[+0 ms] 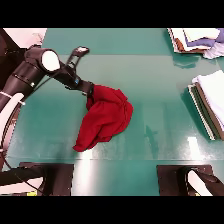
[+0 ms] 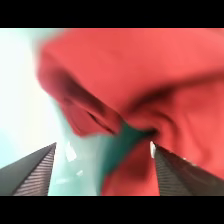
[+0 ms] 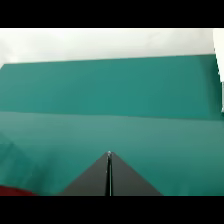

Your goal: Fold the shirts.

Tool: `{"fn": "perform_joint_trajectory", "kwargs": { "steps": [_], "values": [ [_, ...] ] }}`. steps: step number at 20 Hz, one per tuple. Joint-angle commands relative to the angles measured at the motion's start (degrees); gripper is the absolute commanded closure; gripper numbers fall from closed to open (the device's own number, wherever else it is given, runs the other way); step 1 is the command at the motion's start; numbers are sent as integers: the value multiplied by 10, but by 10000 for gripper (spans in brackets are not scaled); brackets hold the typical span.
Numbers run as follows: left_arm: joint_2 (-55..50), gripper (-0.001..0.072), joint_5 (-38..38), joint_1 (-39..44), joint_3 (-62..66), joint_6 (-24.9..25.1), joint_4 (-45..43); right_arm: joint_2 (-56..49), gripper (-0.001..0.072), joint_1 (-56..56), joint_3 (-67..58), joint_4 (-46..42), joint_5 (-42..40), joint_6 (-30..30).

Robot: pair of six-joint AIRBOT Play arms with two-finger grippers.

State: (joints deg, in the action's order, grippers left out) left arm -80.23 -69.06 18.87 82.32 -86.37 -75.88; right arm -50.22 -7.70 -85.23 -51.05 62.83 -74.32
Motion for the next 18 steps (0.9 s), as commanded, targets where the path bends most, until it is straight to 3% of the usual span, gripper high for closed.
{"fn": "perform_joint_trajectory", "kwargs": {
  "steps": [1,8,13,14,16,17,18],
  "values": [
    [-39,3,68,-73,-5,33,106,-24,690,0,0,1,55,-3],
    [-105,3,57,-94,-28,150,105,-60,690,10,0,4,97,-7],
    [-164,5,88,-93,-35,245,247,-73,690,58,0,1,91,-7],
    [-170,70,95,-92,-35,244,249,-77,690,69,0,0,95,-7],
    [-169,620,98,-95,-31,242,247,-93,690,91,0,0,113,-14],
    [-167,677,96,-95,-28,242,244,-105,690,102,0,0,131,-23],
    [-166,678,84,-95,-19,242,235,-121,690,114,0,0,156,-31]
  ]
}}
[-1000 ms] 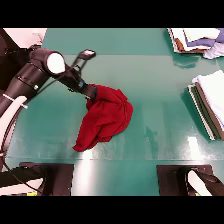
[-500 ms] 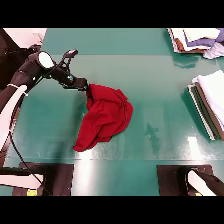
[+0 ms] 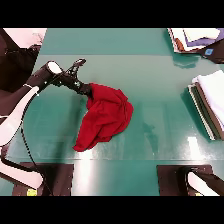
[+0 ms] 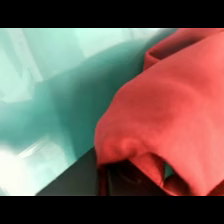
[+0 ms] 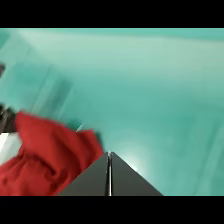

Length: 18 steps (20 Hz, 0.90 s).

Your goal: Fold the shirts.

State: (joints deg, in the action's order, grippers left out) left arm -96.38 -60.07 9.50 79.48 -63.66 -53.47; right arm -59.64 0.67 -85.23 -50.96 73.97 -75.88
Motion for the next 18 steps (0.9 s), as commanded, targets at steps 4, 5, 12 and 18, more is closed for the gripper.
{"fn": "perform_joint_trajectory", "kwargs": {
  "steps": [4,5,12,18],
  "values": [
    [-3,679,-75,-2,73,-20,-71,-86,690,103,61,0,72,-28],
    [0,679,-86,-2,87,-24,-93,-95,690,124,97,1,52,-28],
    [25,679,-96,-1,97,-24,-117,-214,121,259,280,128,-121,-1],
    [25,678,-101,-1,97,-24,-117,-299,188,332,284,185,-197,17]
  ]
}}
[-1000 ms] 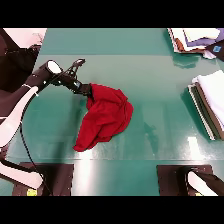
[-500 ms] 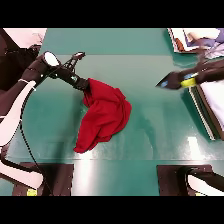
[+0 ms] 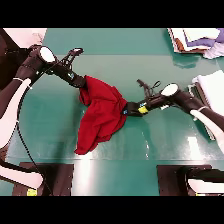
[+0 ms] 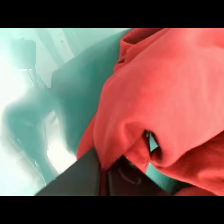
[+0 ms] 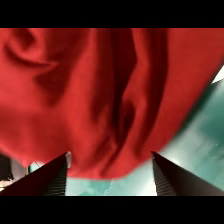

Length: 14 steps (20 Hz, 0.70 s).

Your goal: Fold the shirts.

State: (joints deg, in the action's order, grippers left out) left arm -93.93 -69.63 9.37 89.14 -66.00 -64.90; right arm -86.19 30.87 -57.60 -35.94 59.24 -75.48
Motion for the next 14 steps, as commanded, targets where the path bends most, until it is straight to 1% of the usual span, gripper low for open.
{"fn": "perform_joint_trajectory", "kwargs": {
  "steps": [1,2,4,5,7,10,12,13,14],
  "values": [
    [1,679,-7,0,1,0,-3,-35,258,34,8,34,-60,14],
    [1,679,-9,0,1,-1,-3,-34,353,35,8,34,-70,14],
    [1,679,-12,0,1,-3,-3,-33,582,35,8,33,-79,19],
    [2,679,-14,0,1,-14,-3,-33,689,35,8,33,-80,26],
    [19,679,-9,0,1,-17,-15,-19,692,31,8,25,-82,26],
    [93,679,20,0,1,-17,-89,60,693,-21,6,-10,-81,24],
    [167,679,32,0,1,-15,-146,130,693,-76,-22,-74,-58,-14],
    [202,679,37,0,1,-15,-160,162,693,-105,-49,-115,-35,-38],
    [239,679,44,0,1,-15,-161,186,693,-125,-78,-146,-13,-48]
  ]
}}
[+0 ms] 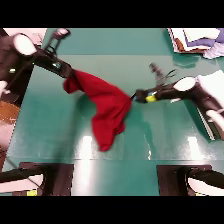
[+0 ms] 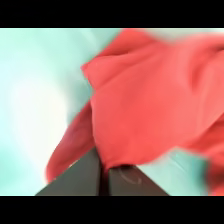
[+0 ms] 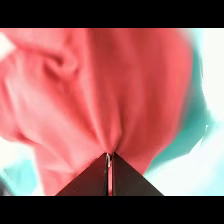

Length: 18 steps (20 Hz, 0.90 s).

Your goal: Fold the shirts.

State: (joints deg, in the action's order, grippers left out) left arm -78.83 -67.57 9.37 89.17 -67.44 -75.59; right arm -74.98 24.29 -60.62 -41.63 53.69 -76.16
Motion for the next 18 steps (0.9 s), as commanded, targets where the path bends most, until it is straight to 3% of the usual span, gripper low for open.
{"fn": "perform_joint_trajectory", "kwargs": {
  "steps": [1,9,12,14,18],
  "values": [
    [121,679,31,0,1,0,-54,96,693,-80,-83,-120,65,-47],
    [327,679,95,0,2,13,-21,175,693,-107,-331,-235,194,-62],
    [358,679,87,0,10,32,48,181,693,-107,-386,-259,237,-84],
    [351,679,55,0,4,31,73,181,693,-107,-382,-259,252,-89],
    [314,679,-3,0,-37,27,4,181,690,-107,-268,-233,261,-99]
  ]
}}
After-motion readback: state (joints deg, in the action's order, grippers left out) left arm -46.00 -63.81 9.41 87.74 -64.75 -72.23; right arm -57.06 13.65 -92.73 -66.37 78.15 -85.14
